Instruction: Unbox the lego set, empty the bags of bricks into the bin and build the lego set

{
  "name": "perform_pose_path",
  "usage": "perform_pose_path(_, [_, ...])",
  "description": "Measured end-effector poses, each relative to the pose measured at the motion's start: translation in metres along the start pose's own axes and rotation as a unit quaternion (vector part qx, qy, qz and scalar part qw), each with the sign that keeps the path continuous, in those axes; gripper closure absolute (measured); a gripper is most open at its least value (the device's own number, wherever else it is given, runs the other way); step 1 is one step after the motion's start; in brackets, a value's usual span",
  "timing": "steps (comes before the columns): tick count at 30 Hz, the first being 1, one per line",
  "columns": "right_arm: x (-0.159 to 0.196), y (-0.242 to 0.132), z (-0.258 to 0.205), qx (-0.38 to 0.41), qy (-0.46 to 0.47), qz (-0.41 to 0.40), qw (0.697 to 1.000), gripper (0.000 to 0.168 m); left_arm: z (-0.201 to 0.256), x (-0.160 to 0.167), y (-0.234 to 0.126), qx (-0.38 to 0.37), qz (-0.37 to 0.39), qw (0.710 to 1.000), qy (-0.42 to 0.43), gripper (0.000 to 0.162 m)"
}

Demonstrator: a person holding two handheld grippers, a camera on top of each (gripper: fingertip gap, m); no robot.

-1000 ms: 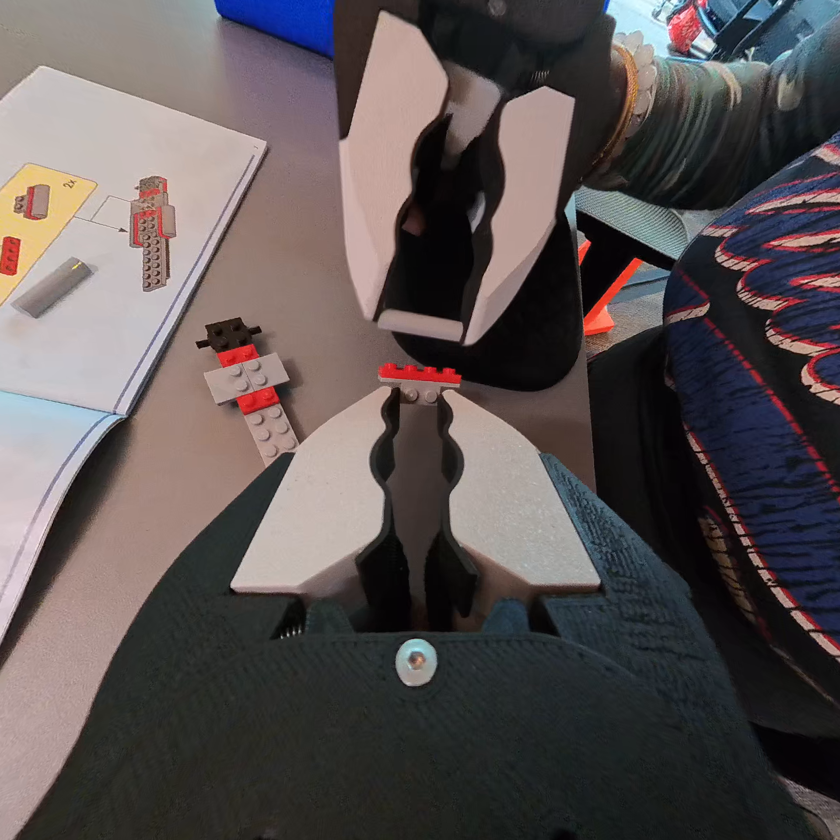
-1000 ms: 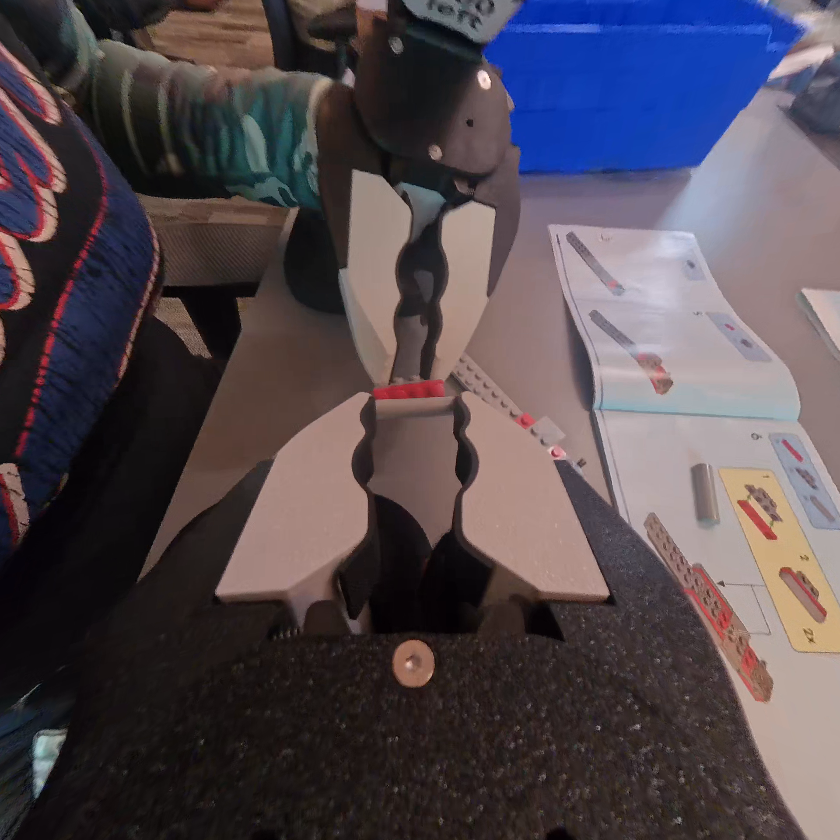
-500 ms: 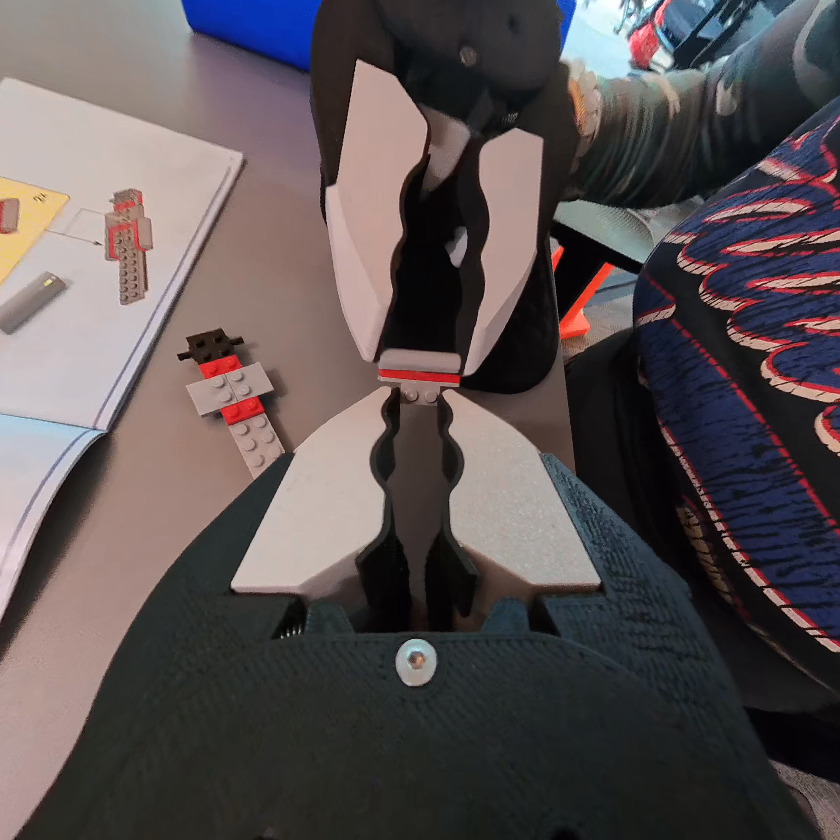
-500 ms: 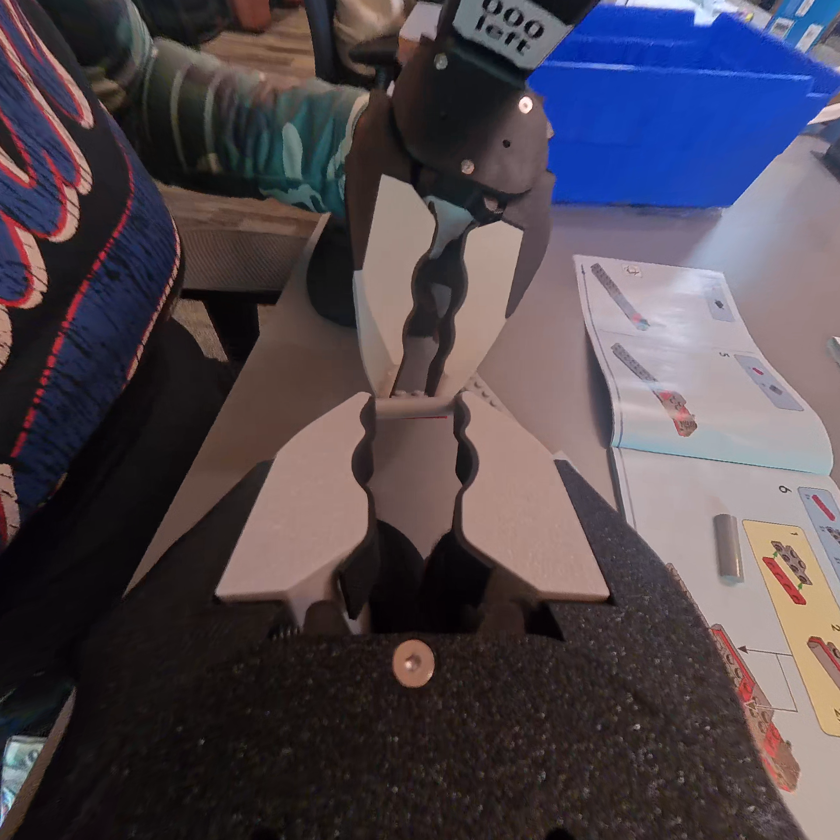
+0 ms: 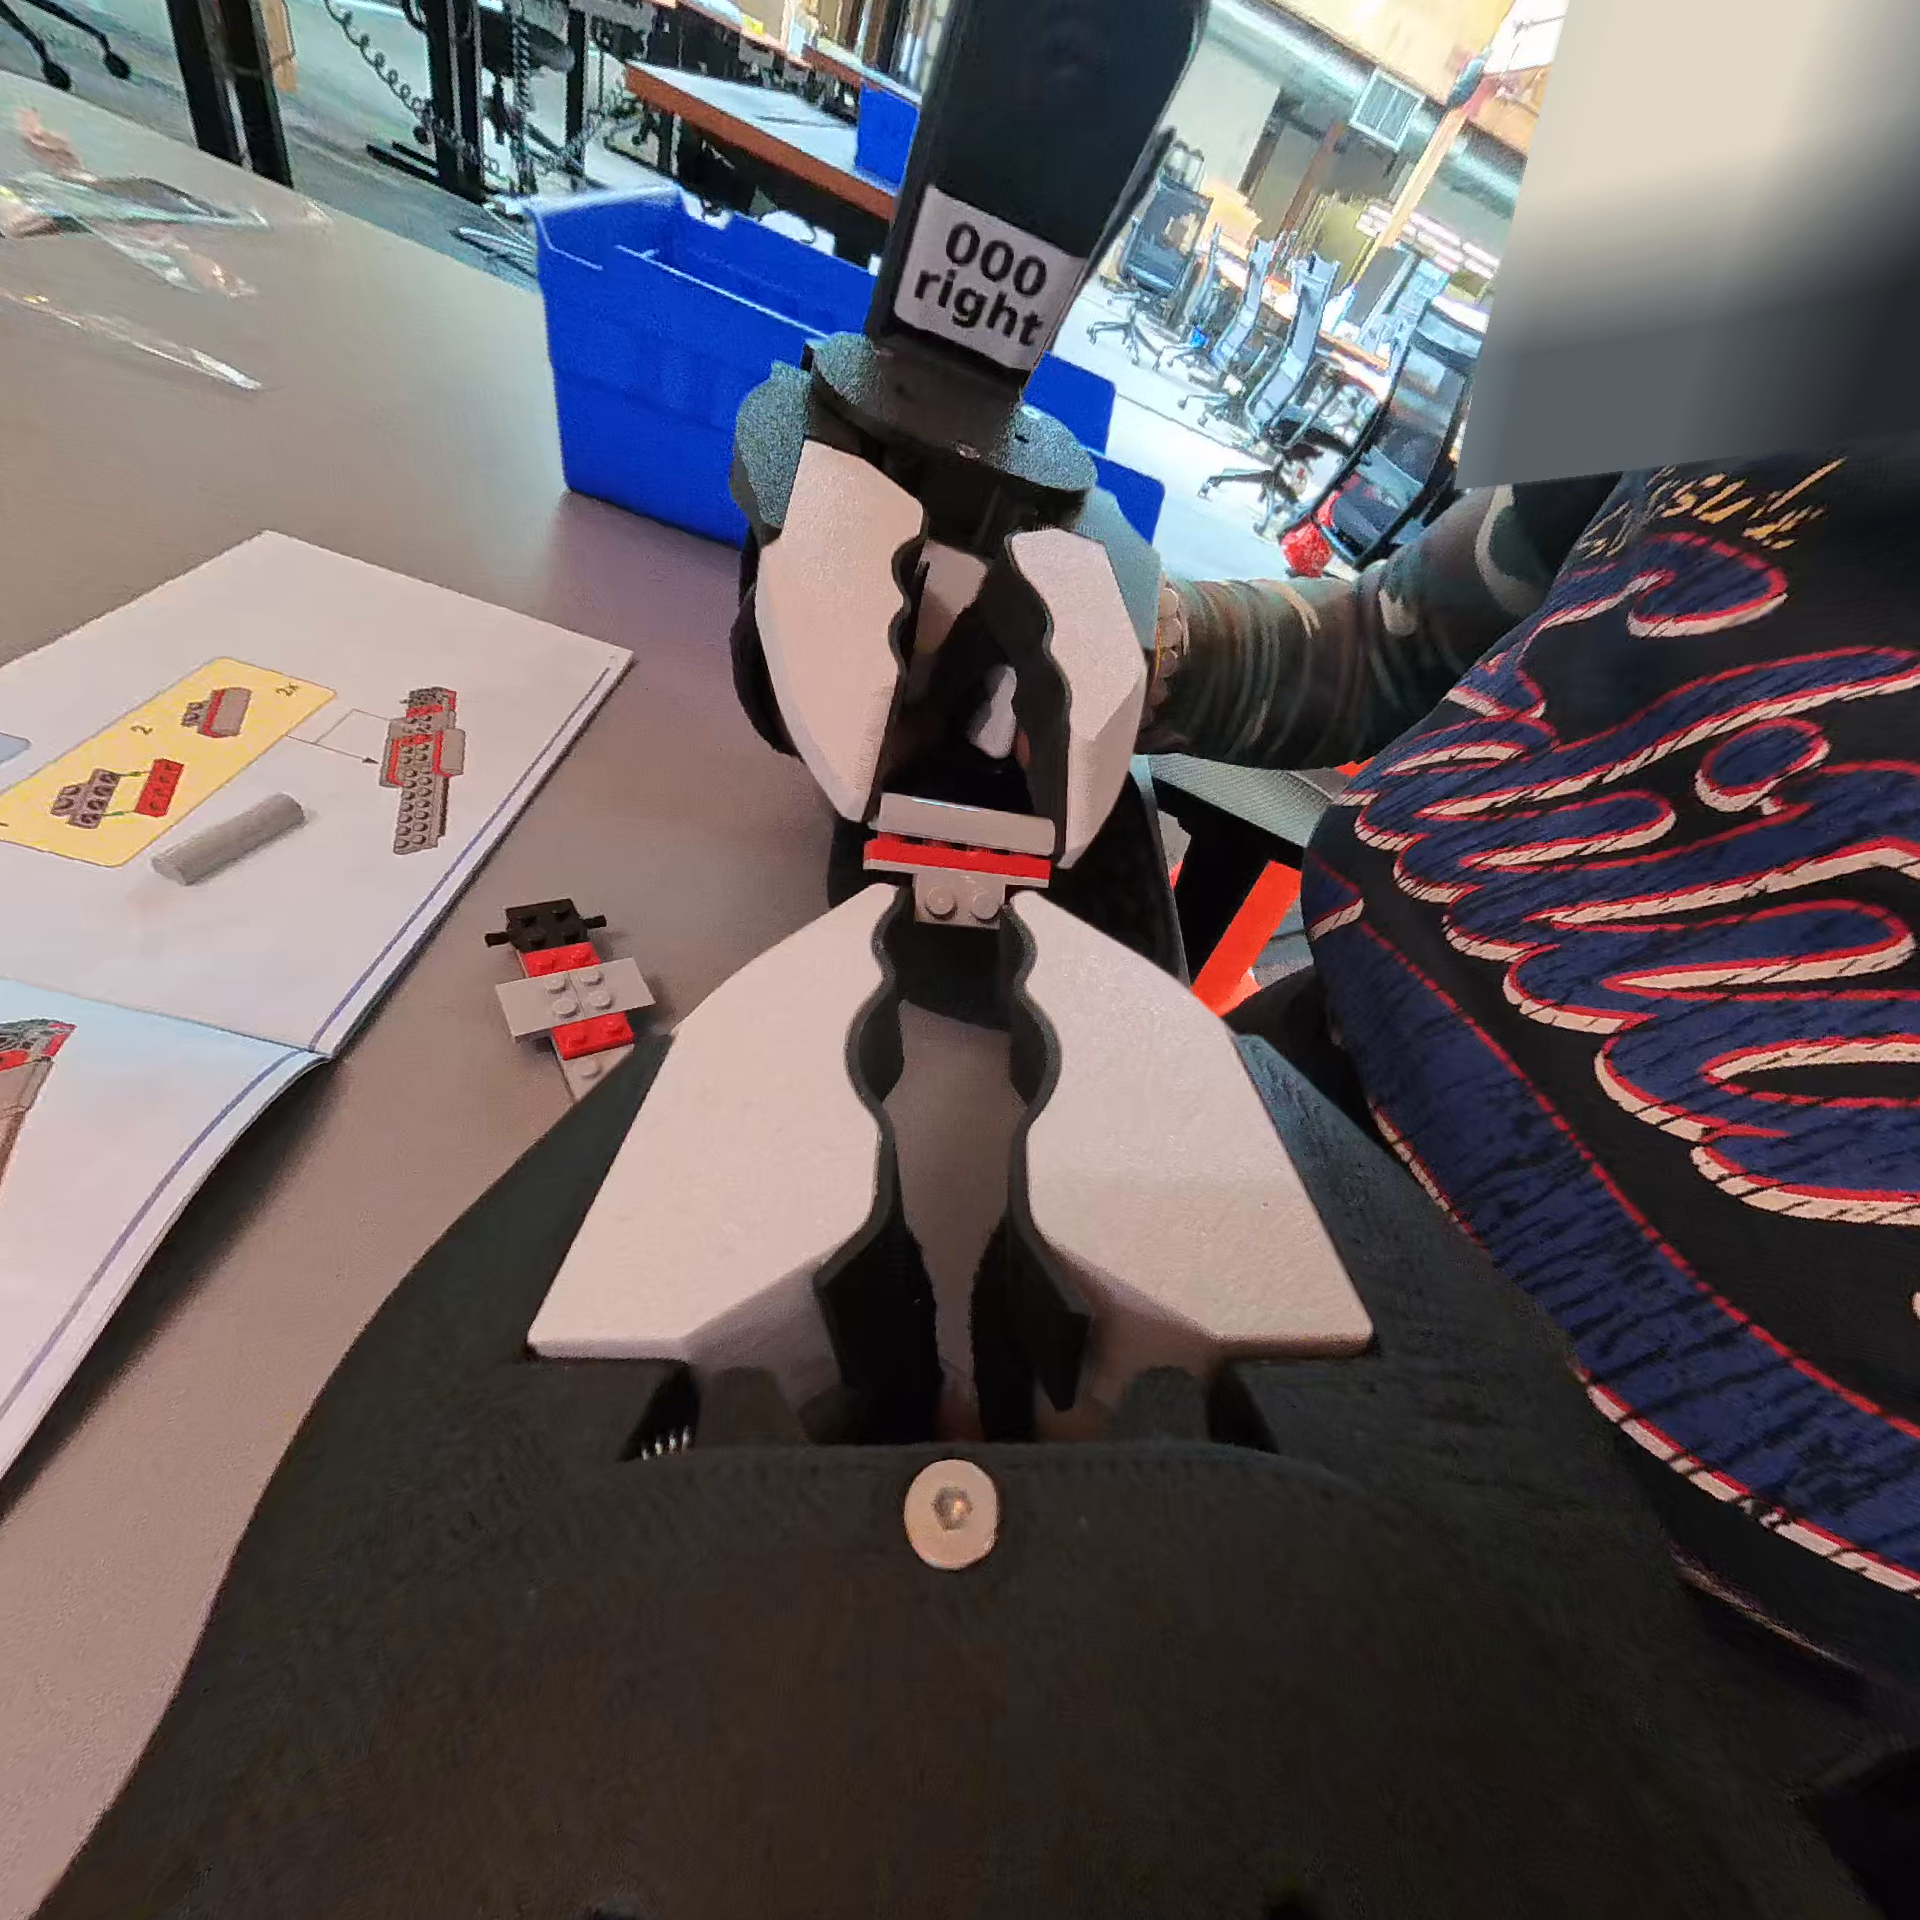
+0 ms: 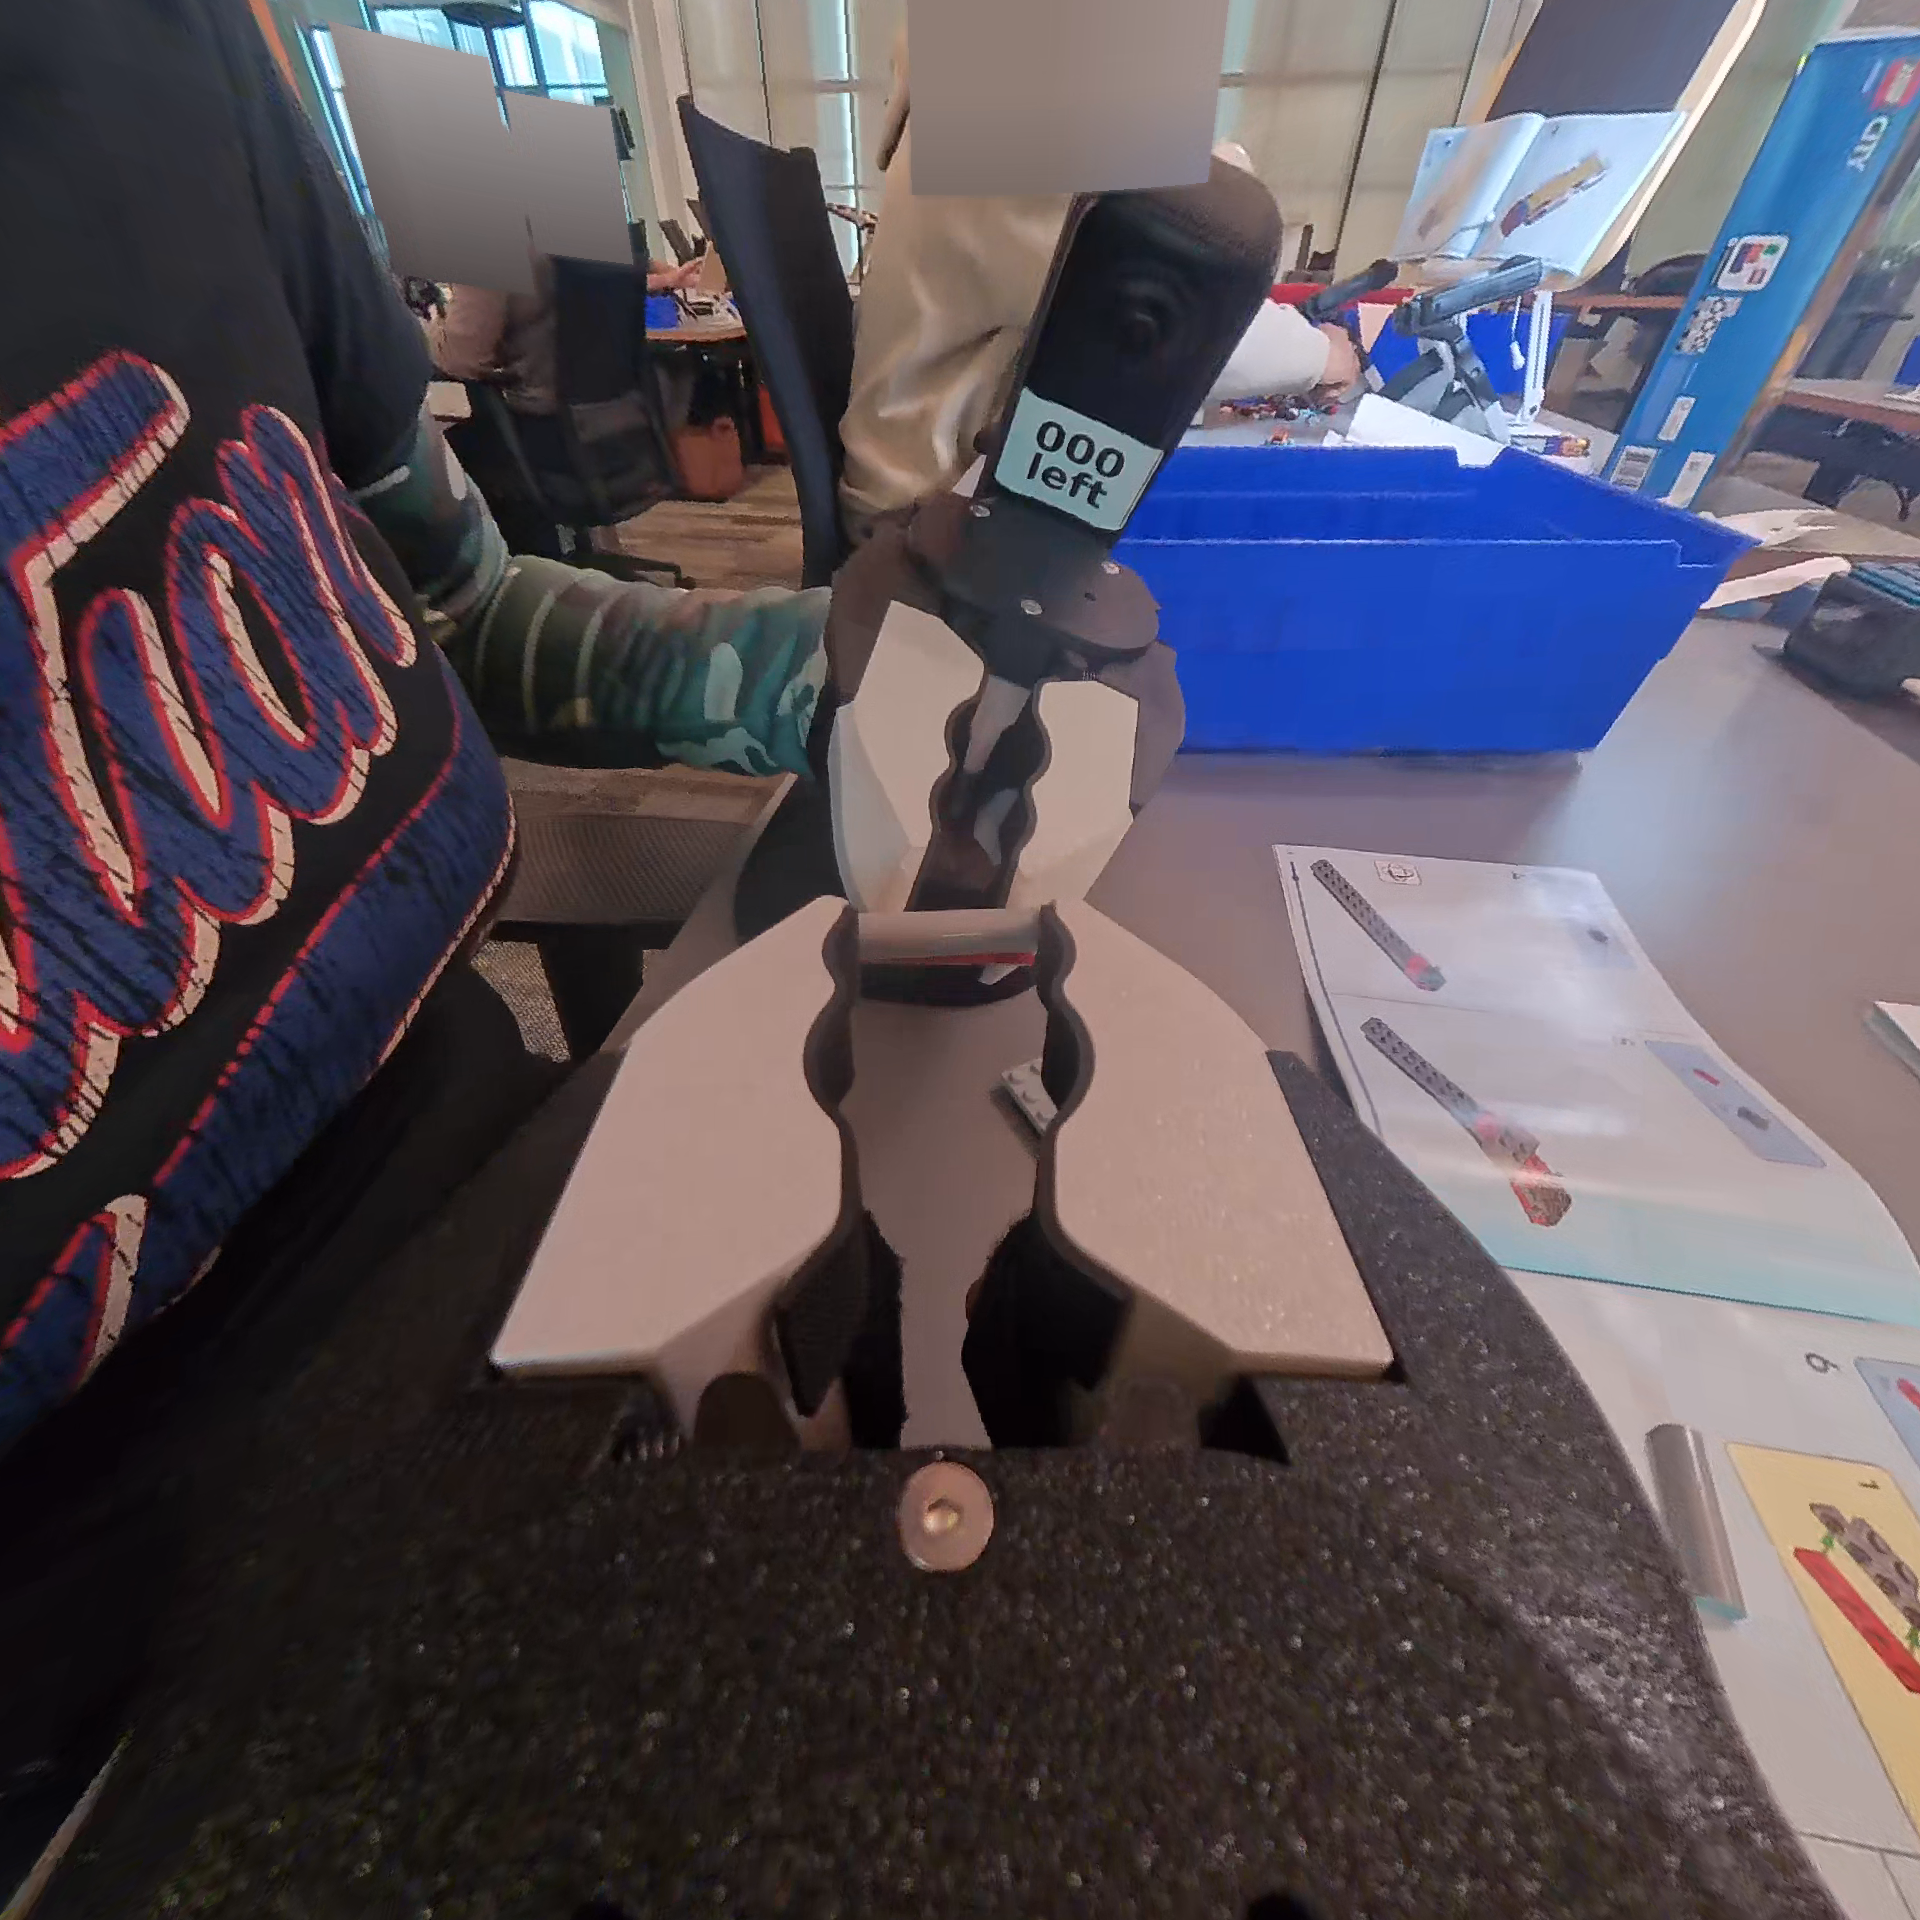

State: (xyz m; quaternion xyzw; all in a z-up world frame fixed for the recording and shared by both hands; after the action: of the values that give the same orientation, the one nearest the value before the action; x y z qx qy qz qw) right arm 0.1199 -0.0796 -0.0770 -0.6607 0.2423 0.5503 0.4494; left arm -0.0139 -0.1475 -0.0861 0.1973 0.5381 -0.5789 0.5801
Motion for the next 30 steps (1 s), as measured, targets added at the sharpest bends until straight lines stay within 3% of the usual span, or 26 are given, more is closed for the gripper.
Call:
perform_pose_path(17, [0.002,0.011,0.015,-0.014,0.055,0.034,0.998,0.135,-0.003,0.007,-0.011,-0.055,0.066,0.996,-0.001,0.147])
perform_pose_path(30, [0.009,0.015,0.011,0.018,0.026,0.036,0.999,0.135,-0.003,0.011,-0.011,-0.067,0.071,0.995,0.005,0.147])
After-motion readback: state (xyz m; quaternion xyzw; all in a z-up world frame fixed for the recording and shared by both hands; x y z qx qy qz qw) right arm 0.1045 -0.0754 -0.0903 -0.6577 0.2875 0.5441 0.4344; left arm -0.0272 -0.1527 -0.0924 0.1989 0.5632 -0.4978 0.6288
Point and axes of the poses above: each gripper's, where its closed fingertips meet, y out along the fingers, x out of its underside, z = x × y across the jaws, the point moved 8 cm from there along -y, back along the fingers, and after that the axes turned 12 degrees about -z, right-handed, at the moved point
